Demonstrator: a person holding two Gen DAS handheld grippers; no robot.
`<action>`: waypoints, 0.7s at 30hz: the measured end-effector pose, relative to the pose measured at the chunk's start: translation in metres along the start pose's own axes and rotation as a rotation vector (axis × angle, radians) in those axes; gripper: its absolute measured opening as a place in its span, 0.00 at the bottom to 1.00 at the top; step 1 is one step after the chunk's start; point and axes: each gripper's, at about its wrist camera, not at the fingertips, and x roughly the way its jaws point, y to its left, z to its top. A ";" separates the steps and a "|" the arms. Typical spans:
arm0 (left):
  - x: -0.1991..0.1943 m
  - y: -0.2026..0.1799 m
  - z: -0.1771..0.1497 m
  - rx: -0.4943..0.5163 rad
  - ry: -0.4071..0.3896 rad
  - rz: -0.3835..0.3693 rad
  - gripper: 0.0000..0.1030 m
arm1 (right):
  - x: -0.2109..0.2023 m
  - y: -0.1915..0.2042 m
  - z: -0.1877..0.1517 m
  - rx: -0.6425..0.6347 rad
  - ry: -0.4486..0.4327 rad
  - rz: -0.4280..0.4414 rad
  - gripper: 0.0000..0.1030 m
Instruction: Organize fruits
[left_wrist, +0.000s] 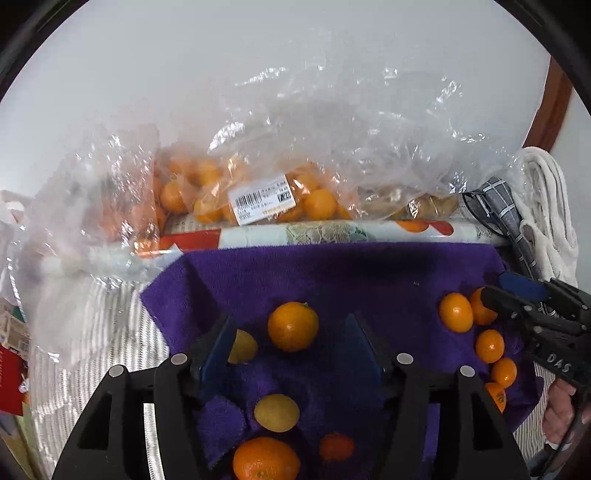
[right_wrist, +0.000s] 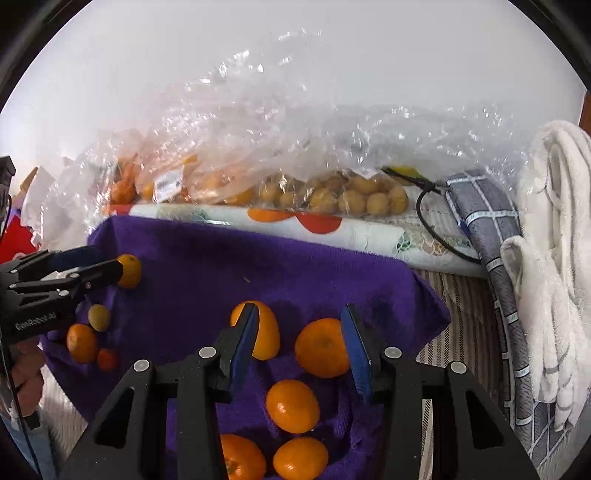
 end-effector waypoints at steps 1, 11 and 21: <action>-0.004 0.000 0.001 0.006 -0.010 0.009 0.59 | -0.006 0.001 0.002 0.009 -0.014 0.007 0.45; -0.076 -0.020 0.002 0.042 -0.137 0.072 0.71 | -0.073 0.017 -0.005 0.041 -0.118 -0.027 0.53; -0.137 -0.022 -0.080 0.011 -0.139 0.071 0.79 | -0.133 0.021 -0.067 0.048 -0.100 -0.070 0.72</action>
